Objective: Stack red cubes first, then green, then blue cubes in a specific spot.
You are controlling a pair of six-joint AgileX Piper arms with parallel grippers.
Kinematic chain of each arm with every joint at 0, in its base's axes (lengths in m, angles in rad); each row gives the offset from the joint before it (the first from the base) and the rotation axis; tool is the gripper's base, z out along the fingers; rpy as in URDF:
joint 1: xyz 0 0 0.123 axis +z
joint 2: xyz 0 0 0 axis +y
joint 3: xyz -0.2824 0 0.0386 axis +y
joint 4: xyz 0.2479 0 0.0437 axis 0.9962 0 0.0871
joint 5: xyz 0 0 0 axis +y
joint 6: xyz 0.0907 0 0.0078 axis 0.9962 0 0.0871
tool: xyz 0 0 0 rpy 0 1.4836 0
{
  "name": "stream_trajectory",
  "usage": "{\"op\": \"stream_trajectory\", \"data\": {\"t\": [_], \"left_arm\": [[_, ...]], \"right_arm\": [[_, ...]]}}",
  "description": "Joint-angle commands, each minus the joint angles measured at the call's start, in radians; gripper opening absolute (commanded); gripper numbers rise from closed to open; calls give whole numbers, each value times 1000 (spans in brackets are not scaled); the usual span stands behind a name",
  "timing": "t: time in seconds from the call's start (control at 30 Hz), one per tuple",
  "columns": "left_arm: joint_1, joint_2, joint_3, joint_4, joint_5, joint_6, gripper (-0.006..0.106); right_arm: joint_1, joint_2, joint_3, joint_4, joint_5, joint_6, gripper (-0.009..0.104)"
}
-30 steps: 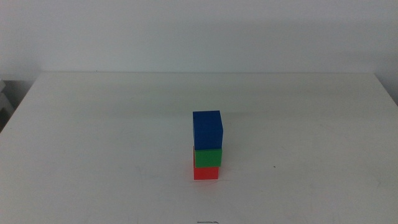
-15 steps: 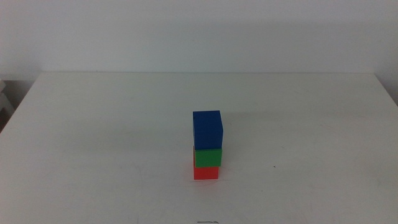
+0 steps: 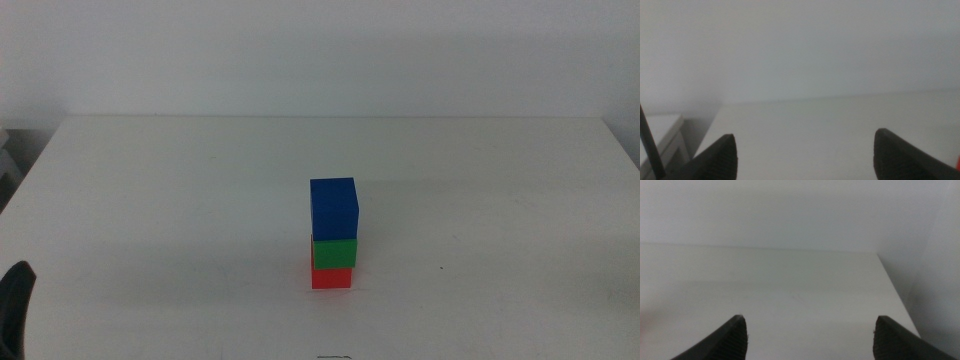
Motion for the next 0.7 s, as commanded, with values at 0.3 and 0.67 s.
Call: {"op": "stream_trajectory", "data": {"t": [0.3, 0.67], "left_arm": [[0, 10, 128, -1, -316, -16, 93], [0, 10, 157, -1, -279, -16, 93]], "right_arm": [[-8, -181, 184, -21, -85, -5, 64], [-8, -206, 246, -21, -53, -5, 64]]}}
